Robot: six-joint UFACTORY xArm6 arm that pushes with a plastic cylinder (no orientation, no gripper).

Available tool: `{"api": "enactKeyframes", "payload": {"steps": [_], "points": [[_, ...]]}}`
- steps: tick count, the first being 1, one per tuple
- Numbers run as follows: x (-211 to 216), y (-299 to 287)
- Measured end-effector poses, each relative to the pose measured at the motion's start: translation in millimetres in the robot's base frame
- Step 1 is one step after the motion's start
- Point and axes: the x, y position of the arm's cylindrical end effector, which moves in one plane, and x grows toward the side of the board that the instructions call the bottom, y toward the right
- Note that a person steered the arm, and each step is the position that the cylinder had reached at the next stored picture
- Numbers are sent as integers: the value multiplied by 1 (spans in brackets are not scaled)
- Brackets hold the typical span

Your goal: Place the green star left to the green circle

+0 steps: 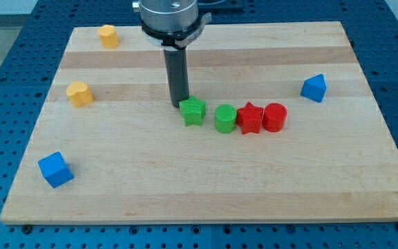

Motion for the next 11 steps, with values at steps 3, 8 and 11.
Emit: {"api": "enactKeyframes", "payload": {"steps": [3,8,11], "points": [[16,0],[22,8],[24,12]]}}
